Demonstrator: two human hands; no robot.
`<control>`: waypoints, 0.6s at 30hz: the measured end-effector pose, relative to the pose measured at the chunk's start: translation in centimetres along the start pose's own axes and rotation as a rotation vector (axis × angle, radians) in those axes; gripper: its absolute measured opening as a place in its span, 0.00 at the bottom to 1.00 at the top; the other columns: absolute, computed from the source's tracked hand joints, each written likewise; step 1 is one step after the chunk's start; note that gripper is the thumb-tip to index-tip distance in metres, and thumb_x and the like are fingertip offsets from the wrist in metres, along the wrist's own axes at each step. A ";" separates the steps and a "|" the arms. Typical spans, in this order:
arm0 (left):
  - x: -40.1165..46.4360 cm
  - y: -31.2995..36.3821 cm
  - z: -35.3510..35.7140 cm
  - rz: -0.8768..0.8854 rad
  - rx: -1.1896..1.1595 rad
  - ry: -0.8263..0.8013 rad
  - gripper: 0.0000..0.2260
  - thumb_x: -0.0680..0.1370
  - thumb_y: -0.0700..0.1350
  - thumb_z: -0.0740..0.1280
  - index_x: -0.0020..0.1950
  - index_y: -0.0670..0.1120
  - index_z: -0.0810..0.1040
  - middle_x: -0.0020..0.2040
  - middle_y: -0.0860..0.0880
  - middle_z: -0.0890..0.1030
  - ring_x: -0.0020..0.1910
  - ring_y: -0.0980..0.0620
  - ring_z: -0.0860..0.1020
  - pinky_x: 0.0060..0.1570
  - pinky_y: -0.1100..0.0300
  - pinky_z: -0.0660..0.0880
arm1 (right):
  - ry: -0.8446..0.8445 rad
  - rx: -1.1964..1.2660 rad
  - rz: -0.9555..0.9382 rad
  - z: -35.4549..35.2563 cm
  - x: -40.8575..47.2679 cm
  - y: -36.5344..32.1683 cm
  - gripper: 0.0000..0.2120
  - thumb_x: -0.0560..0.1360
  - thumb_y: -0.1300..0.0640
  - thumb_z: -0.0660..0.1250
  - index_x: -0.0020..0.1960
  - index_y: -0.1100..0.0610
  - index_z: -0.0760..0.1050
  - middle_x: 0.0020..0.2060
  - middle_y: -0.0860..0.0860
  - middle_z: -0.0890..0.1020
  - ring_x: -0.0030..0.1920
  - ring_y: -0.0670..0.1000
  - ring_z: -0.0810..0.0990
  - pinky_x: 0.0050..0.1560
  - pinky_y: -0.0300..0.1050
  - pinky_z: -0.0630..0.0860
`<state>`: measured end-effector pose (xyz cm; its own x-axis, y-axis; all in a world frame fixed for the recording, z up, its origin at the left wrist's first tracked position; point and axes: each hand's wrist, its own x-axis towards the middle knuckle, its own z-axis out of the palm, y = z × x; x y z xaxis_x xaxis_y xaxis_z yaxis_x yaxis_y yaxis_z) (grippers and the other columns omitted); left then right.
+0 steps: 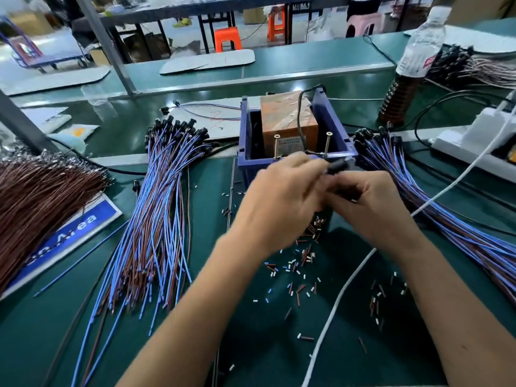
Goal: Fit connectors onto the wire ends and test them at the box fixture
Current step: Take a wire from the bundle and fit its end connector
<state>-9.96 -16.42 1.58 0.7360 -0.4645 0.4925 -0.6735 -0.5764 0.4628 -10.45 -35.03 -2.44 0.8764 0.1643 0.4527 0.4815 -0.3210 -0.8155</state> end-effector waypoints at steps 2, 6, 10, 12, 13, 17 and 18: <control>-0.6 1.0 1.4 -0.048 0.155 -0.023 0.16 0.85 0.52 0.58 0.70 0.52 0.77 0.52 0.49 0.80 0.47 0.38 0.81 0.44 0.46 0.78 | 0.025 0.007 -0.032 -0.4 -0.1 0.0 0.12 0.76 0.64 0.72 0.43 0.47 0.84 0.34 0.39 0.84 0.34 0.37 0.79 0.38 0.28 0.72; -1.1 0.5 2.7 -0.067 0.145 -0.004 0.13 0.86 0.51 0.58 0.66 0.49 0.76 0.44 0.48 0.83 0.42 0.38 0.80 0.39 0.44 0.76 | 0.061 0.004 0.036 -1.0 -0.1 0.4 0.12 0.74 0.65 0.76 0.43 0.48 0.84 0.34 0.41 0.86 0.33 0.37 0.80 0.37 0.27 0.72; -1.8 -1.5 2.3 -0.087 0.147 0.144 0.11 0.84 0.47 0.63 0.46 0.43 0.75 0.35 0.46 0.78 0.35 0.38 0.75 0.33 0.44 0.72 | 0.102 0.111 0.166 -1.5 -0.2 0.7 0.02 0.76 0.58 0.77 0.45 0.52 0.85 0.35 0.51 0.87 0.32 0.45 0.81 0.32 0.34 0.75; -2.1 -2.2 2.5 -0.147 0.102 0.181 0.12 0.83 0.46 0.65 0.40 0.45 0.71 0.32 0.47 0.74 0.32 0.39 0.72 0.32 0.44 0.71 | 0.147 0.184 0.212 -1.7 -0.1 0.8 0.01 0.76 0.58 0.77 0.45 0.54 0.86 0.35 0.54 0.87 0.31 0.47 0.80 0.32 0.36 0.76; -2.2 -2.4 2.7 -0.175 0.058 0.198 0.13 0.83 0.45 0.66 0.39 0.47 0.69 0.31 0.48 0.73 0.32 0.41 0.70 0.32 0.44 0.70 | 0.163 0.218 0.229 -1.6 -0.1 0.8 0.01 0.76 0.59 0.76 0.46 0.55 0.86 0.35 0.54 0.87 0.31 0.46 0.79 0.32 0.35 0.75; -2.2 -2.6 3.6 -0.143 -0.031 0.192 0.09 0.82 0.46 0.66 0.43 0.47 0.76 0.35 0.51 0.77 0.35 0.45 0.75 0.36 0.45 0.72 | 0.105 0.244 0.256 -0.5 -0.1 0.6 0.03 0.75 0.56 0.75 0.45 0.56 0.85 0.35 0.56 0.87 0.29 0.45 0.76 0.29 0.35 0.72; -2.2 -2.5 3.8 -0.125 -0.079 0.170 0.06 0.82 0.46 0.67 0.46 0.47 0.80 0.37 0.52 0.79 0.37 0.47 0.77 0.38 0.46 0.74 | 0.085 0.252 0.256 -0.1 -0.1 0.6 0.03 0.76 0.57 0.75 0.45 0.56 0.85 0.35 0.56 0.87 0.29 0.45 0.76 0.29 0.35 0.72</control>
<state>-9.63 -16.56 -3.43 0.7962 -0.2694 0.5417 -0.5863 -0.5646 0.5809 -10.27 -35.38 -2.93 0.9698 0.0274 0.2423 0.2438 -0.0999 -0.9647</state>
